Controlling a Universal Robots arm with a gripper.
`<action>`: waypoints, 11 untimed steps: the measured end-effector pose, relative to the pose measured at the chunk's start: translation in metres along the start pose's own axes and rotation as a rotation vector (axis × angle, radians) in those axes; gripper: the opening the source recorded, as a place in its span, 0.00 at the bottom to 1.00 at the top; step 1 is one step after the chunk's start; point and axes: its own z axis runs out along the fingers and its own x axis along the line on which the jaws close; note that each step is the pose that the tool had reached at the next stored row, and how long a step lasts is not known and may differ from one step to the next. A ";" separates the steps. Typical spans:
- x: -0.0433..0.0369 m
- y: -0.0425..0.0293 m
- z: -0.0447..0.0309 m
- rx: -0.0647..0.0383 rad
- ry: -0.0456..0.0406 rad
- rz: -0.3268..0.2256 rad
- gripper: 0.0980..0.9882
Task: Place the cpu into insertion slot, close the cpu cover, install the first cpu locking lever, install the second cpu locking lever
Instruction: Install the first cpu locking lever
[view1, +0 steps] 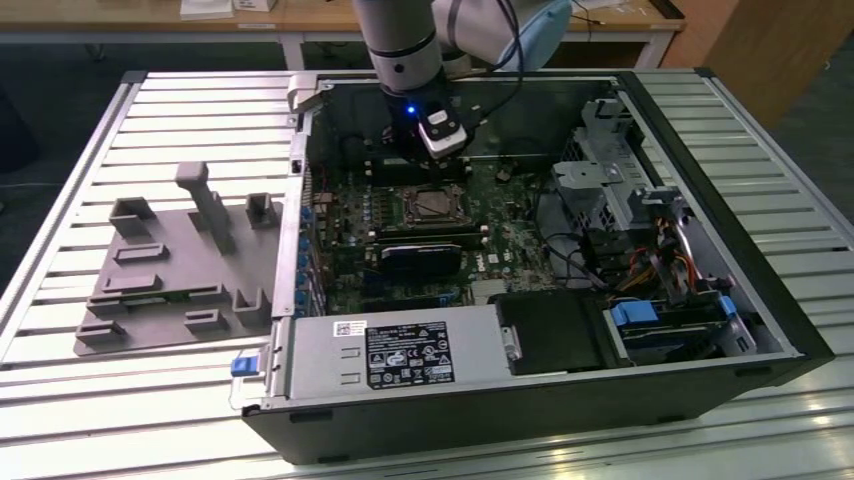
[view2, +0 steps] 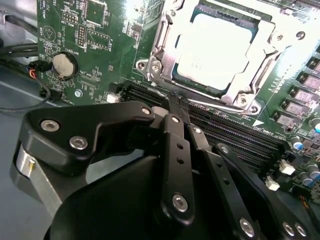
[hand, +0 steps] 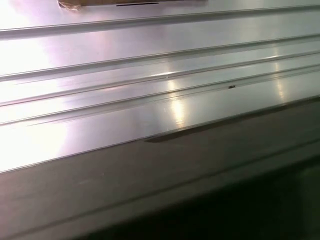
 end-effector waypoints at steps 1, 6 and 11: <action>0.0001 -0.0002 0.0002 0.000 0.0000 0.000 0.00; 0.0003 -0.0014 0.0025 0.000 0.0000 0.000 0.00; 0.0004 -0.0027 0.0040 0.000 -0.0001 0.000 0.00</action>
